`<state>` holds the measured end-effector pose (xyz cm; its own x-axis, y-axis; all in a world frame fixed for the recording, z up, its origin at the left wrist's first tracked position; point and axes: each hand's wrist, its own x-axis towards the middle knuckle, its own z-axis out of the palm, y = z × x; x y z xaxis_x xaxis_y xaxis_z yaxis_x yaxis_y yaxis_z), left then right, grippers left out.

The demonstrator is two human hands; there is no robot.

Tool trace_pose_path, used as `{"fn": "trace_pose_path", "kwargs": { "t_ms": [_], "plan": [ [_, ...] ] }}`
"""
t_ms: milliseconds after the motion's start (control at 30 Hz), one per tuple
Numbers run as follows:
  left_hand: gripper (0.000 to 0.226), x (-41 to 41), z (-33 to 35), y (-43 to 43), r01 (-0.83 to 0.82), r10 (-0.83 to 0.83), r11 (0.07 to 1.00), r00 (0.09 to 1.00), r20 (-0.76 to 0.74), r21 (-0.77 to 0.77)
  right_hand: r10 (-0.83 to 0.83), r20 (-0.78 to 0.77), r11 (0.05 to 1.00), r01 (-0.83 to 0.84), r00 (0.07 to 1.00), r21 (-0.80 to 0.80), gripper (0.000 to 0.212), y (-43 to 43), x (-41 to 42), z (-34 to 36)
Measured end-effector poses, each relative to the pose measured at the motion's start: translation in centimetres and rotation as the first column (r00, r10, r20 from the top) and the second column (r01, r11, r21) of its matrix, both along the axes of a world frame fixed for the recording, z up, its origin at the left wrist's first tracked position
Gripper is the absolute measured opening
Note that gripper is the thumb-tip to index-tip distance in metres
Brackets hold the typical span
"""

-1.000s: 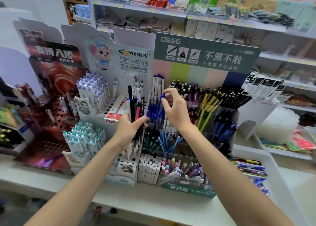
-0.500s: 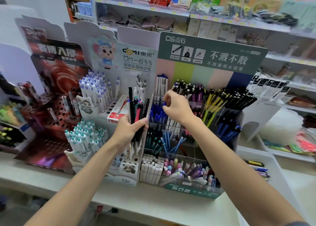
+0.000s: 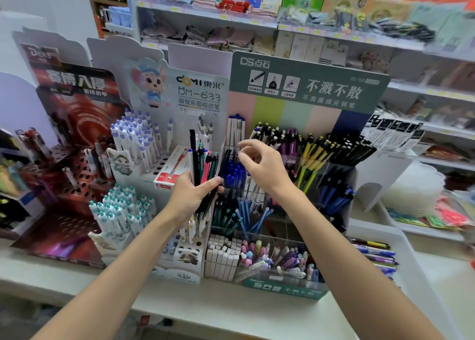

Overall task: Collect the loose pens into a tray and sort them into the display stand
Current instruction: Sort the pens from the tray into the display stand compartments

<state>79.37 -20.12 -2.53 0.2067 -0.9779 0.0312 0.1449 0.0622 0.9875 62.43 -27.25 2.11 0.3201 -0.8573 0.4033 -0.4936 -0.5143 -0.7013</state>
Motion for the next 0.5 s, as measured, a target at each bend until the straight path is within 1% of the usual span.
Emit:
{"fn": "trace_pose_path", "kwargs": {
  "t_ms": [33,100,200,267,367,433,500],
  "plan": [
    [0.021,-0.6,0.2,-0.2,0.013,-0.013,1.000,1.000,-0.007,0.002,0.020,0.061,0.998,-0.023,0.998,0.050,0.032,0.4,-0.1,0.4],
    [0.024,-2.0,0.7,-0.7,0.044,-0.044,0.999,0.999,0.003,-0.013,0.016,0.101,0.995,-0.025,0.995,0.094,0.038,0.7,-0.6,0.8],
    [0.013,-4.6,1.6,-1.7,0.096,-0.095,0.994,0.995,0.020,-0.044,-0.077,0.151,0.994,0.065,0.986,0.085,0.034,0.8,-2.3,1.6],
    [0.007,-6.6,2.2,-2.5,0.116,-0.114,0.991,0.993,0.038,-0.062,-0.153,0.203,0.988,0.144,0.967,0.056,0.030,0.9,-4.5,2.5],
    [0.009,-9.5,2.6,-3.7,0.120,-0.112,0.990,0.987,0.111,-0.072,-0.288,0.335,0.953,0.303,0.897,0.007,0.026,1.1,-9.0,4.5],
    [0.016,-11.5,2.7,-4.2,0.139,-0.129,0.988,0.982,0.139,-0.067,-0.361,0.413,0.907,0.417,0.836,-0.051,0.027,1.3,-12.6,6.0],
    [0.020,-13.6,2.9,-4.6,0.172,-0.164,0.984,0.974,0.156,-0.039,-0.409,0.441,0.845,0.514,0.799,-0.147,0.028,1.5,-16.0,7.3]
  ]
}}
